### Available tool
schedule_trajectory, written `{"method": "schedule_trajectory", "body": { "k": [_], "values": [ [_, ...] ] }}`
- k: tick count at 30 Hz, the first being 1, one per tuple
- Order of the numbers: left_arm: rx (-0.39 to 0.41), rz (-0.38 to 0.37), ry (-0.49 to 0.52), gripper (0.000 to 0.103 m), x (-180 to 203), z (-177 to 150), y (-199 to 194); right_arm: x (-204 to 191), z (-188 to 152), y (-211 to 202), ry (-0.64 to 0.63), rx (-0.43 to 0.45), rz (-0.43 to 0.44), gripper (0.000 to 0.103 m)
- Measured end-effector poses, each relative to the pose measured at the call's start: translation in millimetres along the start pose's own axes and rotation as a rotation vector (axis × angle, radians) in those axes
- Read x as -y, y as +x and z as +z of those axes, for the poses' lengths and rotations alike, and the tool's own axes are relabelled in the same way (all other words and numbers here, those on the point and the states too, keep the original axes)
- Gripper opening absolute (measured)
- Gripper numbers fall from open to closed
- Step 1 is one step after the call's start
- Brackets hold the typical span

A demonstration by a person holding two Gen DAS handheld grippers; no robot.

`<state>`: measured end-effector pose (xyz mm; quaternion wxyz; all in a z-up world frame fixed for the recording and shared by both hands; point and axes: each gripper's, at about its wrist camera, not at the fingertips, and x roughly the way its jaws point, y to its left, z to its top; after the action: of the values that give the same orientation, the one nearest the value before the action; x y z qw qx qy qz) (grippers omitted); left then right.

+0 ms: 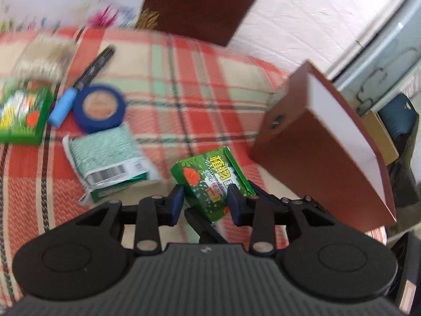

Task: Organize objects
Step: 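Lower the green box into the brown box and open the left tool, then grasp the green-white packet with the left tool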

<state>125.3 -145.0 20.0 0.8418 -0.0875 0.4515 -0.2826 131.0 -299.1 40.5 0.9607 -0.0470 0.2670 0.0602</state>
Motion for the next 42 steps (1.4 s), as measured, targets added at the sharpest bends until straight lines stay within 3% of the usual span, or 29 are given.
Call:
{"method": "schedule_trajectory", "body": {
  "k": [6,10,17,21,23,27,30,33,35,39,42],
  "values": [
    [0.124,-0.074,0.163,0.038,77.1,14.1,-36.3,7.9,6.5,-62.6,-0.014,0.211,-0.135,0.059],
    [0.139,-0.139,0.283,0.038,136.6,17.9,-24.9,38.3,9.0,-100.5,0.010,0.306,-0.264,0.059],
    [0.076,-0.216,0.388,0.038,213.9,9.1,33.7,115.1,-12.6,-133.5,0.141,0.268,-0.431,0.059],
    [0.036,-0.195,0.412,0.038,233.1,-1.9,62.7,143.0,-26.3,-136.2,0.196,0.208,-0.489,0.063],
    [0.014,-0.173,0.423,0.038,233.5,-9.0,66.7,147.9,-30.3,-137.6,0.211,0.205,-0.506,0.072],
    [0.058,-0.171,0.425,0.038,215.4,-8.5,39.1,136.9,-25.5,-136.1,0.198,0.250,-0.508,0.071],
    [0.134,-0.155,0.398,0.049,181.3,-6.3,2.5,119.8,-24.9,-145.9,0.183,0.301,-0.477,0.071],
    [0.197,-0.082,0.341,0.051,131.0,-12.4,-32.2,93.7,-19.5,-145.6,0.157,0.355,-0.371,0.071],
    [0.231,0.019,0.302,0.050,95.9,-17.4,-49.0,67.8,-14.4,-136.7,0.102,0.358,-0.298,0.071],
    [0.213,0.188,0.137,0.050,12.4,-17.4,-68.7,17.5,-2.1,-97.6,0.033,0.258,-0.103,0.071],
    [0.188,0.252,-0.003,0.050,-41.2,-14.9,-75.2,-29.2,1.1,-67.6,-0.004,0.167,0.018,0.071]
  ]
}}
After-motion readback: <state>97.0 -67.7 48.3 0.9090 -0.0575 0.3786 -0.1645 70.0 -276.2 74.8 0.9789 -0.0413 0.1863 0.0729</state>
